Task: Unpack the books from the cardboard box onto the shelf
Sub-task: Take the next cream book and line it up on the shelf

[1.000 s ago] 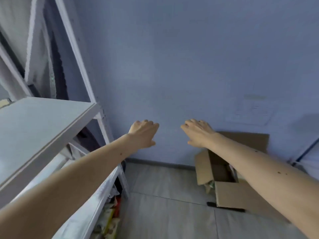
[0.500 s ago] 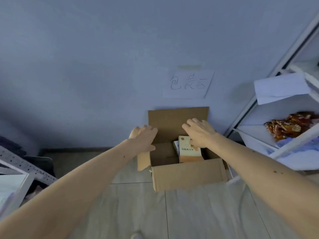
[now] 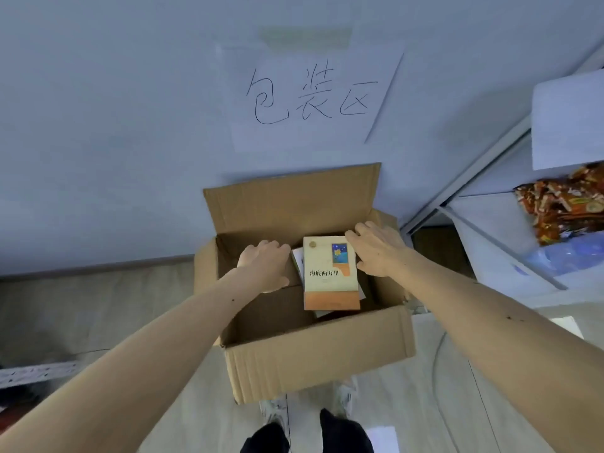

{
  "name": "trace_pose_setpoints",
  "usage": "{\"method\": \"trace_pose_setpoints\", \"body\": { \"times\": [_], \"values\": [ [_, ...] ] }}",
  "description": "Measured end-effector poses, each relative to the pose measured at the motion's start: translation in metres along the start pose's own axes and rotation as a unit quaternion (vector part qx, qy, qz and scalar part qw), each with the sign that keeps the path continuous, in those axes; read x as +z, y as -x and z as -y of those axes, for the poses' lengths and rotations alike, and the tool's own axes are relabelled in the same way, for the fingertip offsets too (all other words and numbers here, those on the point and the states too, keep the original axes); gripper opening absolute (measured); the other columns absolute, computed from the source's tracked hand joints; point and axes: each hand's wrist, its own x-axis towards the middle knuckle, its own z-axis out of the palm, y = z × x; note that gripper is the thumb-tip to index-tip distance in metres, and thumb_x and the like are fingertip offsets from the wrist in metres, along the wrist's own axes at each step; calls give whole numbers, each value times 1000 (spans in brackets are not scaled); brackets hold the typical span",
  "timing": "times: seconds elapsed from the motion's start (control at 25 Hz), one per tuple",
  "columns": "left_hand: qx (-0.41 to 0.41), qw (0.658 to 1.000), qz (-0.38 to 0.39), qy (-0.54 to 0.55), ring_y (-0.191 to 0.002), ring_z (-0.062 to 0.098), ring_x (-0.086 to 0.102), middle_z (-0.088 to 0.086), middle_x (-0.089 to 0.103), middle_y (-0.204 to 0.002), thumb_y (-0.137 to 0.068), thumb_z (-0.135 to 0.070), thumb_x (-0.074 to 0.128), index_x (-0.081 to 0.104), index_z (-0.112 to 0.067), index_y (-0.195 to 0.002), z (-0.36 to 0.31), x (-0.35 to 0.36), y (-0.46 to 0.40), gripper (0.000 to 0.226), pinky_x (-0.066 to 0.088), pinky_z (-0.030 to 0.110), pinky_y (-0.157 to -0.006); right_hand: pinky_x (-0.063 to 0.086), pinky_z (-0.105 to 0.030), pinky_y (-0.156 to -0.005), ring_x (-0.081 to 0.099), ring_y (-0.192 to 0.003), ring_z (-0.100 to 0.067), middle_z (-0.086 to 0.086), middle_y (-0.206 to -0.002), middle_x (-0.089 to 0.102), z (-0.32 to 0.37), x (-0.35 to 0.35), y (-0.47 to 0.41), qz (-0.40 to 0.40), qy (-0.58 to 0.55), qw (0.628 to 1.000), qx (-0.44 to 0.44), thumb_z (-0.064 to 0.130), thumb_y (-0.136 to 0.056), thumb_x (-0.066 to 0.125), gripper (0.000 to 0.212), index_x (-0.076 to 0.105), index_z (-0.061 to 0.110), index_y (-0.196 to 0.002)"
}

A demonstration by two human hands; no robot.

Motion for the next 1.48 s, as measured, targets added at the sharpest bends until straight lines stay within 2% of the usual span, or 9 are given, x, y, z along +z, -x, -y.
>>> {"method": "trace_pose_setpoints", "body": {
  "times": [0.32,0.44,0.56,0.68,0.8,0.92,1.0,1.2,1.48],
  "values": [
    [-66,990,91,85,-115,26,54,6,56,-121,-90,-38,62,47,-15,-131,-30,95,-133,50,44,36,-78,44,-33,-67,46,-114,-21,-6,-124,49,-63,120,-121,77,-5,996,-36,26,-91,60,51,40,14,-136],
    [-98,978,137,121,-113,25,57,4,57,-122,-89,-40,65,43,-17,-137,-40,143,-168,58,45,34,-74,48,-37,-74,46,-118,-24,-8,-131,47,-67,176,-158,118,-53,991,-28,31,-91,62,60,33,14,-141],
    [-124,961,196,148,-111,25,60,2,58,-124,-84,-49,69,33,-15,-143,-46,184,-191,77,47,35,-73,50,-42,-87,51,-119,-28,-12,-134,48,-69,222,-188,158,-146,974,74,51,-89,62,78,27,9,-144],
    [-158,939,238,191,-103,23,64,2,63,-117,-77,-60,72,28,-10,-143,-51,217,-206,93,53,36,-80,51,-42,-89,59,-112,-28,-11,-126,56,-65,258,-214,184,-290,920,190,63,-89,53,81,30,5,-139],
    [-179,908,232,298,-110,23,60,1,60,-121,-72,-52,81,35,-13,-138,-49,245,-219,90,53,41,-91,50,-32,-64,62,-81,-18,-5,-105,63,-61,283,-229,161,-431,856,237,61,-91,51,67,40,5,-125],
    [-168,885,215,377,-122,21,55,-2,58,-129,-67,-41,89,47,-21,-136,-42,260,-227,83,49,39,-101,56,-32,-71,70,-81,-18,-1,-98,73,-60,304,-233,114,-609,739,263,48,-86,69,43,62,11,-105],
    [-165,886,212,378,-124,21,53,-2,56,-130,-64,-42,90,48,-21,-136,-42,264,-229,86,47,36,-102,57,-31,-67,73,-82,-18,-1,-94,75,-61,307,-230,79,-651,702,279,43,-80,78,39,67,13,-104],
    [-139,887,228,376,-124,22,53,-1,55,-135,-62,-47,89,47,-23,-141,-38,250,-221,93,46,36,-102,50,-25,-54,70,-74,-12,-1,-94,72,-56,284,-217,44,-668,685,287,40,-80,79,46,58,10,-109],
    [-146,874,207,415,-112,19,61,-9,63,-124,-58,-47,91,55,-32,-131,-13,153,-141,82,56,38,-93,53,-36,-73,66,-86,-15,1,-100,67,-41,178,-173,24,-694,670,265,40,-79,75,41,50,18,-102]
  ]
}}
